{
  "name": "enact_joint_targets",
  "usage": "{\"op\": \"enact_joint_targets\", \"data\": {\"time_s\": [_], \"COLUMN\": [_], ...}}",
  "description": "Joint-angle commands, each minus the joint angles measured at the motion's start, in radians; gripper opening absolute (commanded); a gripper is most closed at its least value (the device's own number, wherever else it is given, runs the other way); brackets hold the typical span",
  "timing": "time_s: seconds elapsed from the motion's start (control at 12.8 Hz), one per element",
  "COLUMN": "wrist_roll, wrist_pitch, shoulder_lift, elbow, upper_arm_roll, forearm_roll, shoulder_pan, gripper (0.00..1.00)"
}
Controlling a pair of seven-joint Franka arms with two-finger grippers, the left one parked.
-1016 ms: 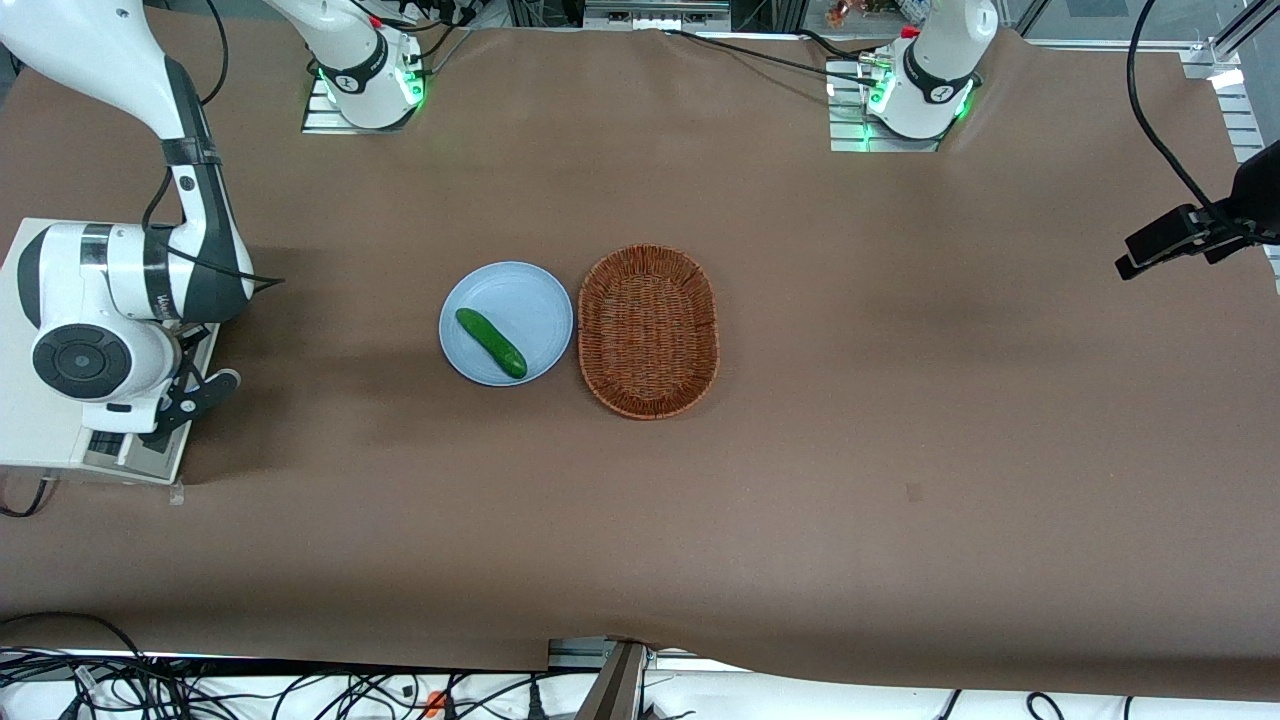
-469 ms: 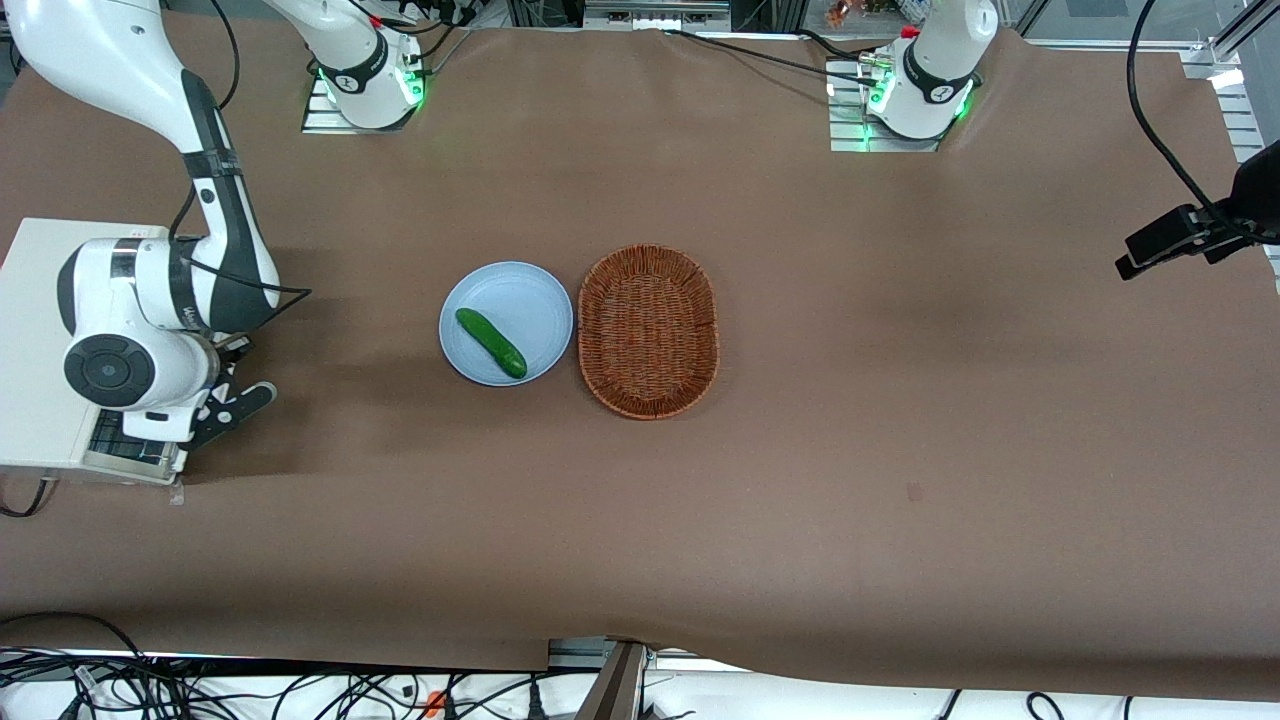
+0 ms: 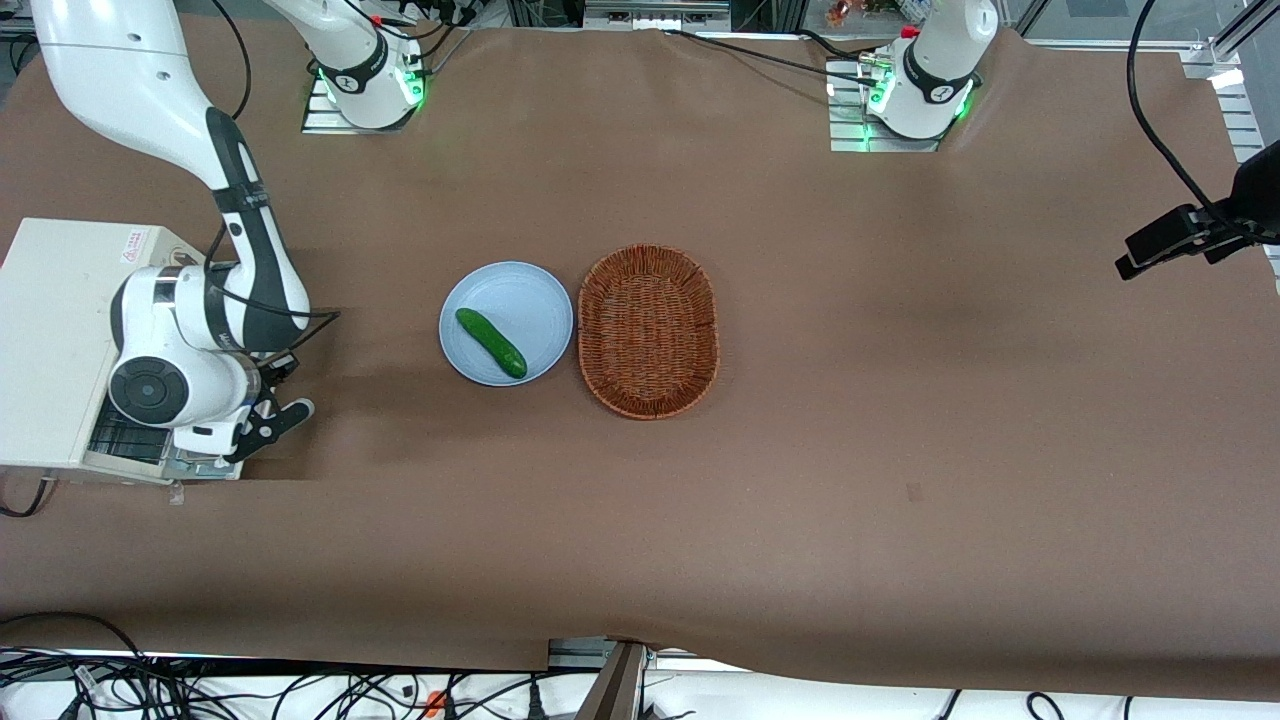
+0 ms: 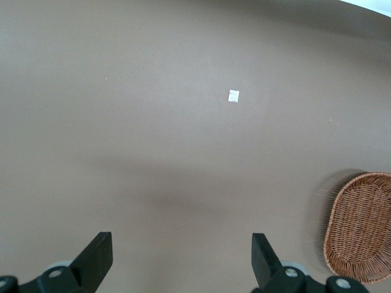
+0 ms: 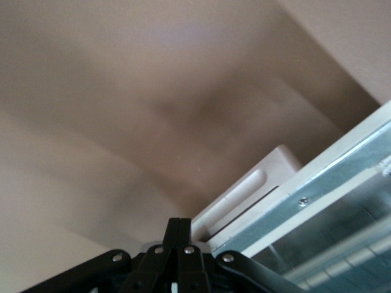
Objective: Open oven door with right arm only
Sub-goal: 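Pull the handle outward and down with the right gripper, swinging the door open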
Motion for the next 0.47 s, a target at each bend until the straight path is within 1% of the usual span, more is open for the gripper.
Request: {"op": "enact_joint_targets", "data": {"time_s": [0.0,0.16,0.31,0.39], "wrist_roll": [-0.009,-0.009,-0.009,-0.009], "wrist_pitch": [0.057,0.057,0.057,0.055], "shoulder_lift": [0.042,0.051,0.063,0.067], "elbow": [0.000,0.000,0.002,0.000], "upper_arm_roll": [-0.028,-0.028,-0.031,-0.031], "forearm_roll": [-0.017,0.040,0.116,0.181], "shoulder_pan": [-0.037,-0.043,-0.046,-0.055], "gripper": [0.00,0.00,0.00,0.00]}}
